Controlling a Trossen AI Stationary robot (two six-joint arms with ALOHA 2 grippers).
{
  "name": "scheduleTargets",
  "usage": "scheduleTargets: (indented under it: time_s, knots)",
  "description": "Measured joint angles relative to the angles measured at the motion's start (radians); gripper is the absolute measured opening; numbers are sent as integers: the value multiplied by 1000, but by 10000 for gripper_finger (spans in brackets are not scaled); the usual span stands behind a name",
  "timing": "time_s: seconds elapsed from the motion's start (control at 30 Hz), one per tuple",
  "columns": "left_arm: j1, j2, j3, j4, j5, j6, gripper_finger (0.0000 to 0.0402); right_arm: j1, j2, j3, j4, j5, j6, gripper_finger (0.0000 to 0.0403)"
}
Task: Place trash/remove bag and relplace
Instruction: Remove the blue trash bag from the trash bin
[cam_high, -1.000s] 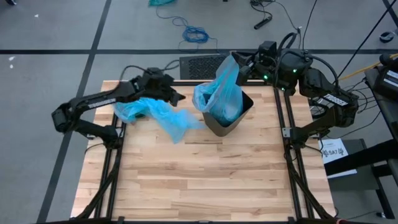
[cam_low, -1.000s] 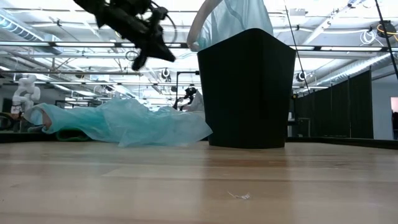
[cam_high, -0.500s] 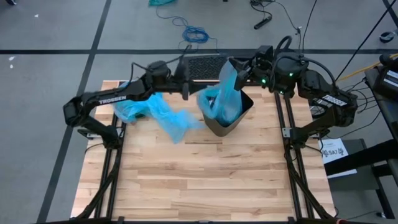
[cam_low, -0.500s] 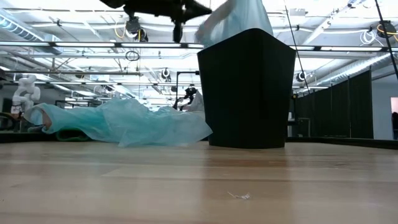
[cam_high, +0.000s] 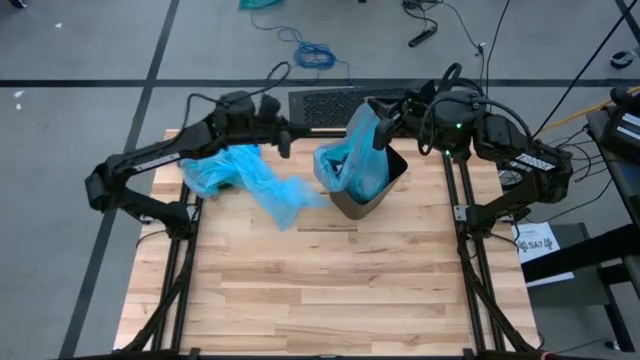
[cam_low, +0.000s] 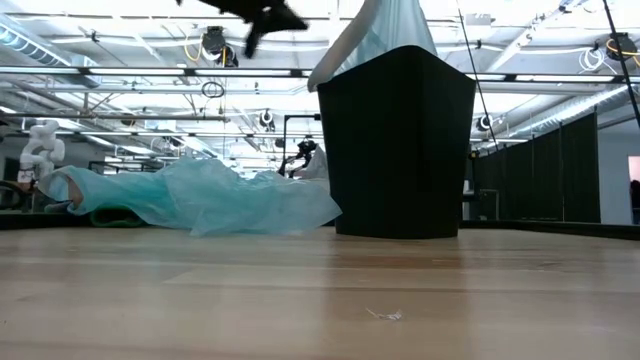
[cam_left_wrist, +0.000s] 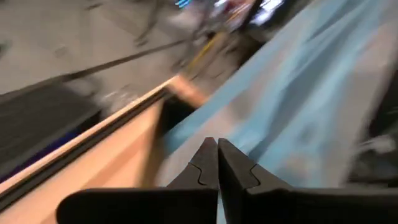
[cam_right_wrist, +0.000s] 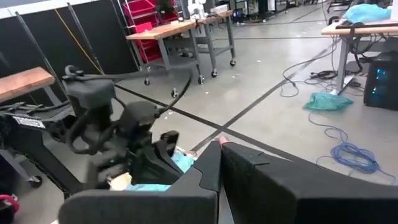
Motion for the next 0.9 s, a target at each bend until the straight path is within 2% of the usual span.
scheduleTargets:
  time_s: [0.17, 0.27, 0.4, 0.5, 0.63, 0.73, 0.9]
  knots:
    - [15, -14, -12, -260, -73, 95, 0, -11, -1, 0, 125, -8, -55, 0]
    - [12, -6, -57, -249, -52, 66, 0, -11, -2, 0, 207, -11, -117, 0]
    - [2, 22, -115, -264, -22, 15, 0, -11, -3, 0, 223, -12, -138, 0]
    - [-11, 33, -158, -217, 26, -26, 0, -11, -4, 0, 220, -12, -139, 0]
    - [-31, 37, -199, -26, 113, -97, 0, -11, -4, 0, 229, -12, -139, 0]
    - [-50, 43, -202, 101, 115, -143, 0, -11, -4, 0, 234, -12, -138, 0]
    - [-59, 74, -200, 70, 115, -170, 0, -10, -5, 0, 259, -12, -136, 0]
